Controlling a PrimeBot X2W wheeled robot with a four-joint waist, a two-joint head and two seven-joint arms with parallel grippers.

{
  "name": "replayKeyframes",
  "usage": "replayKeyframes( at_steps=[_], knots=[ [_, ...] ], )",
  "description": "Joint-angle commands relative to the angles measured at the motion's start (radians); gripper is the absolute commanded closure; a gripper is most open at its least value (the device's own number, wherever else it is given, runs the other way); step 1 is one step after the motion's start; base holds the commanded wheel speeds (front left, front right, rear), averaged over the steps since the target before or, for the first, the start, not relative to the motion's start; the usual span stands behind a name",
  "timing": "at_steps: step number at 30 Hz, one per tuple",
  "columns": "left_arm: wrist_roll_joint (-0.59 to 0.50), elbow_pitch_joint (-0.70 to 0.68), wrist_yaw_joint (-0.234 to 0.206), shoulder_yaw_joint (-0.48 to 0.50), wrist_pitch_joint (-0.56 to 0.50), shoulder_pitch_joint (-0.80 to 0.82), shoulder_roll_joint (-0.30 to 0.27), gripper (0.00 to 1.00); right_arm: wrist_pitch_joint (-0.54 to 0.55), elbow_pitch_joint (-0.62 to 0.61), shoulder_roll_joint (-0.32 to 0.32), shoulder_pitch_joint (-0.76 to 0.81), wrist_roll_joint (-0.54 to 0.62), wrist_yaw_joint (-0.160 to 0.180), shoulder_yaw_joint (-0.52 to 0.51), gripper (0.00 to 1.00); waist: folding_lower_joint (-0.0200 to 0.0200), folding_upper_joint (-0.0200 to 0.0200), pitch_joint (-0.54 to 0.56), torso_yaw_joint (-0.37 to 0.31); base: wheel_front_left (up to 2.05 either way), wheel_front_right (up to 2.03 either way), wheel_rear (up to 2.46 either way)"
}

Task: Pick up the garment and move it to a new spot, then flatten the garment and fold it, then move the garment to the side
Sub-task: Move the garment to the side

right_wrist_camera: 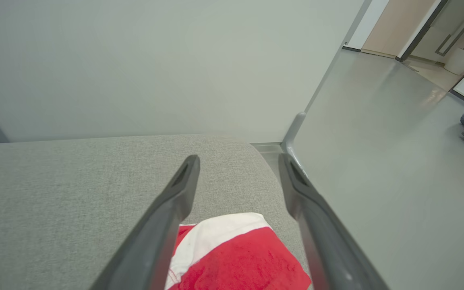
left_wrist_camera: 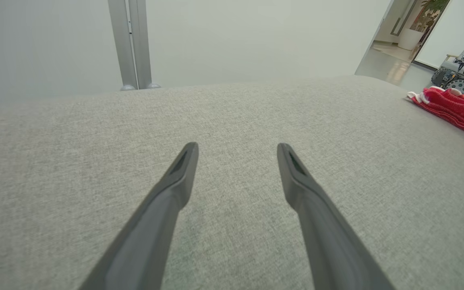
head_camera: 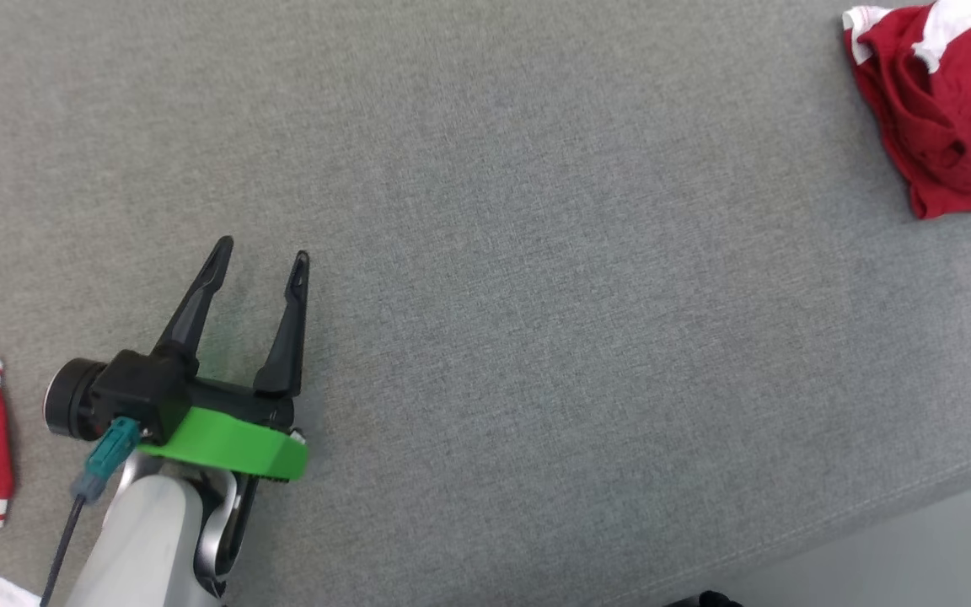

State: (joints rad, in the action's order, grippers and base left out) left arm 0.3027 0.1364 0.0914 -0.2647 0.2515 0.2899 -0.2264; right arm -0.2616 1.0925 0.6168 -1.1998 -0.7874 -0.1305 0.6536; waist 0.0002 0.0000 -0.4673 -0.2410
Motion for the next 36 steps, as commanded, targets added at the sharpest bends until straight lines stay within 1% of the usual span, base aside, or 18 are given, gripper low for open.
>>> replayKeyframes(
  at_steps=[1, 5, 8, 10, 14, 17, 20, 26, 30, 36],
  knots=[
    [0.012, 0.004, -0.008, 0.017, 0.007, -0.029, 0.005, 0.00, -0.004, -0.036, -0.004, 0.042, 0.021, 0.000, -0.022, 0.00, -0.0002, 0.0000, 0.144, 0.055, 0.00, 0.00, 0.00],
    [0.035, 0.000, -0.028, 0.073, 0.014, -0.090, -0.002, 0.00, -0.003, -0.179, -0.034, 0.141, 0.096, 0.000, -0.096, 0.00, -0.0002, 0.0000, 0.255, 0.086, 0.00, 0.00, 0.00],
    [0.029, -0.012, -0.045, 0.114, 0.014, -0.136, -0.013, 0.00, -0.004, -0.278, -0.058, 0.238, 0.143, 0.000, -0.148, 0.00, -0.0002, 0.0000, 0.330, 0.108, 0.00, 0.00, 0.00],
    [0.027, -0.014, -0.056, 0.137, 0.014, -0.170, -0.015, 0.00, -0.004, -0.339, -0.086, 0.305, 0.159, 0.000, -0.184, 0.00, -0.0002, 0.0000, 0.375, 0.117, 0.00, 0.00, 0.00],
    [0.024, 0.001, -0.061, 0.155, 0.014, -0.233, -0.016, 0.00, -0.004, -0.442, -0.133, 0.457, 0.186, 0.000, -0.245, 0.00, -0.0002, 0.0000, 0.449, 0.127, 0.00, 0.00, 0.00],
    [0.025, 0.005, -0.064, 0.161, 0.015, -0.251, -0.010, 0.00, -0.004, -0.508, -0.158, 0.551, 0.202, 0.000, -0.283, 0.00, -0.0002, 0.0000, 0.472, 0.142, 0.00, 0.00, 0.00],
    [0.022, 0.011, -0.072, 0.171, 0.014, -0.270, 0.003, 0.00, -0.004, -0.607, -0.196, 0.681, 0.209, 0.000, -0.337, 0.00, -0.0002, 0.0000, 0.488, 0.158, 0.00, 0.00, 0.00],
    [0.011, 0.015, -0.088, 0.203, 0.014, -0.288, 0.035, 0.00, -0.004, -0.731, -0.237, 0.878, 0.259, 0.000, -0.408, 0.00, -0.0002, 0.0000, 0.506, 0.187, 0.00, 0.00, 0.00],
    [0.007, 0.011, -0.076, 0.232, 0.014, -0.314, 0.052, 0.00, -0.004, -0.774, -0.275, 0.972, 0.286, 0.000, -0.442, 0.00, -0.0002, 0.0000, 0.515, 0.197, 0.00, 0.00, 0.00],
    [-0.020, 0.010, -0.052, 0.259, 0.014, -0.355, 0.077, 0.00, -0.004, -0.810, -0.321, 1.052, 0.350, 0.000, -0.489, 0.00, -0.0002, 0.0000, 0.521, 0.209, 0.00, 0.00, 0.00]
  ],
)
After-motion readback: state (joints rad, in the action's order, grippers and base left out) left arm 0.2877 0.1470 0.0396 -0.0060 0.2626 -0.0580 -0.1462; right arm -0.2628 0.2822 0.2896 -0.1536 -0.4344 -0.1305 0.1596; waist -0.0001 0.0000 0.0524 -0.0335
